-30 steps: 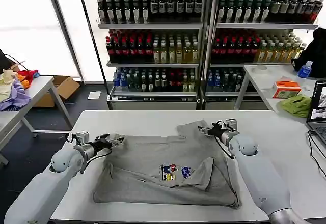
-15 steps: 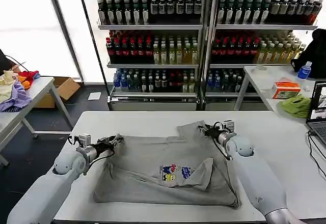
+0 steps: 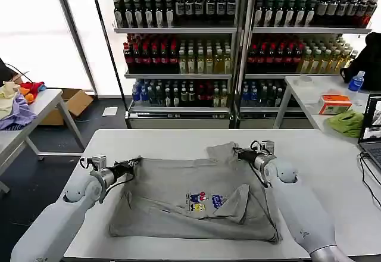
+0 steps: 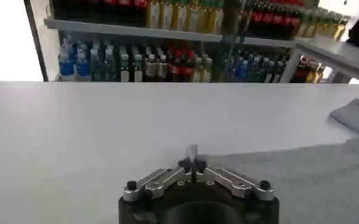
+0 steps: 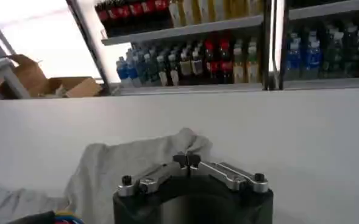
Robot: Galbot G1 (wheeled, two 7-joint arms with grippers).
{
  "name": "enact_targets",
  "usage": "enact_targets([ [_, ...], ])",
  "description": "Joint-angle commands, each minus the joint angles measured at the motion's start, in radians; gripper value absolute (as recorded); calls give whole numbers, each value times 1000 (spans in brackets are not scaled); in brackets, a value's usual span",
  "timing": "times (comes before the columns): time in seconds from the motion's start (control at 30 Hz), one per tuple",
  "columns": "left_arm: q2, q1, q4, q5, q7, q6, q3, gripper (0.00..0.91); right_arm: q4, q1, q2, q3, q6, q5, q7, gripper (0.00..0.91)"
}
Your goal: Fold and organize the clothes.
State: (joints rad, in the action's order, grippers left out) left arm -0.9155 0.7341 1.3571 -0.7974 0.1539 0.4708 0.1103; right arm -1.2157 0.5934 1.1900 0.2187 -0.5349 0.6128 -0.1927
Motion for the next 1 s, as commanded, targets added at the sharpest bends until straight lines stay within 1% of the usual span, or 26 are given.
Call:
enact_targets([
  [0.03,24,43,110,-45,-32,-7,66,10,-191,77,-36,30,2,115,30,0],
  [0.1,37,87,149,-54,-36,-6,95,10,-257,116,-55,48,2,139,40,0],
  [0.2,53,155,226,-66,-45,-3,149,10,-403,190,-83,87,-8,179,65,0],
  [0.3,72,221,302,-70,-55,-1,197,10,-508,269,-108,124,-12,198,78,0],
  [0.43,102,347,425,-77,-72,-3,272,10,-652,423,-135,205,-16,214,101,0],
  [0.5,111,396,481,-77,-76,-5,311,10,-744,516,-144,271,-26,250,113,0],
  [0.53,112,405,489,-77,-78,-5,314,10,-759,523,-147,276,-26,251,113,0],
  [0.57,113,440,521,-76,-85,-5,335,10,-814,591,-152,329,-28,260,117,0],
  [0.6,112,470,549,-77,-89,-5,349,10,-819,604,-153,334,-28,260,118,0],
  [0.67,104,526,591,-74,-98,-5,375,10,-877,698,-162,399,-28,269,116,0],
  [0.73,101,559,622,-75,-105,-3,401,10,-903,759,-166,432,-27,266,114,0],
  [0.8,97,642,671,-68,-114,5,432,10,-927,849,-168,465,-27,262,109,0],
  [1.0,82,813,751,-29,-110,23,500,10,-975,1007,-128,505,-21,213,100,0],
])
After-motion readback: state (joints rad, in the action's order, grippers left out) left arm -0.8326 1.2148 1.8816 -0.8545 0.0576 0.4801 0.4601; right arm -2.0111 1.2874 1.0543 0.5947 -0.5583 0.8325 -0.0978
